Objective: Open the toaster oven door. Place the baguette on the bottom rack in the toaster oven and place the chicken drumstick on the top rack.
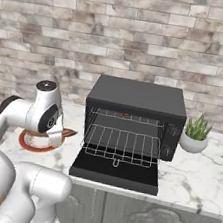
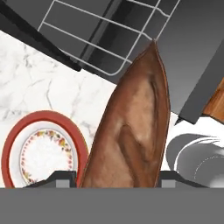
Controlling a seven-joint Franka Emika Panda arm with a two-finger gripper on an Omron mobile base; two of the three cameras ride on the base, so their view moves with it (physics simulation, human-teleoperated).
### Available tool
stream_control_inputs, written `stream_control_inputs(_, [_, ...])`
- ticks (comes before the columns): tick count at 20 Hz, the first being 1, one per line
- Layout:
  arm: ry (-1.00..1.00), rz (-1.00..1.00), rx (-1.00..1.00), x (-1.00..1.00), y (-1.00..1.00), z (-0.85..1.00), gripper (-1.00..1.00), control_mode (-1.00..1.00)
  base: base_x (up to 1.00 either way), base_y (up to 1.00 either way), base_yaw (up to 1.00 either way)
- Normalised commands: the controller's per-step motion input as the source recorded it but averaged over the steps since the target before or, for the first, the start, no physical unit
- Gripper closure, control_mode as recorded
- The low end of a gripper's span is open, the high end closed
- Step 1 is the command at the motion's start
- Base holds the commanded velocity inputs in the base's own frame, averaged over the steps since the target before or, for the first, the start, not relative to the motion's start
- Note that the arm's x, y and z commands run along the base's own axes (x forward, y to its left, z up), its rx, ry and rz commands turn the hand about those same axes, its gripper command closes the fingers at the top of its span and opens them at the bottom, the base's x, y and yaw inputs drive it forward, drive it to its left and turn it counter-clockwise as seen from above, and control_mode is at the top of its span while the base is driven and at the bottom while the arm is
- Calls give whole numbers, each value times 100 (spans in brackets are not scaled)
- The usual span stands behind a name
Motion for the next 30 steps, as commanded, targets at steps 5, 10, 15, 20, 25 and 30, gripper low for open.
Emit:
stream_control_inputs(5, [0, -12, 0, -1, -70, 22, 100, -100, 0, 0, 0])
stream_control_inputs(10, [4, -13, 0, 1, -71, 18, 100, -100, 0, 0, 0])
stream_control_inputs(15, [7, -7, 0, 10, -68, 19, 100, -100, 0, 0, 0])
stream_control_inputs(20, [2, -3, 0, 21, -62, 18, 100, -100, 0, 0, 0])
stream_control_inputs(25, [1, -1, 0, 25, -54, 3, 100, -100, 0, 0, 0])
stream_control_inputs(30, [0, -2, 3, 32, -46, 1, 100, -100, 0, 0, 0])
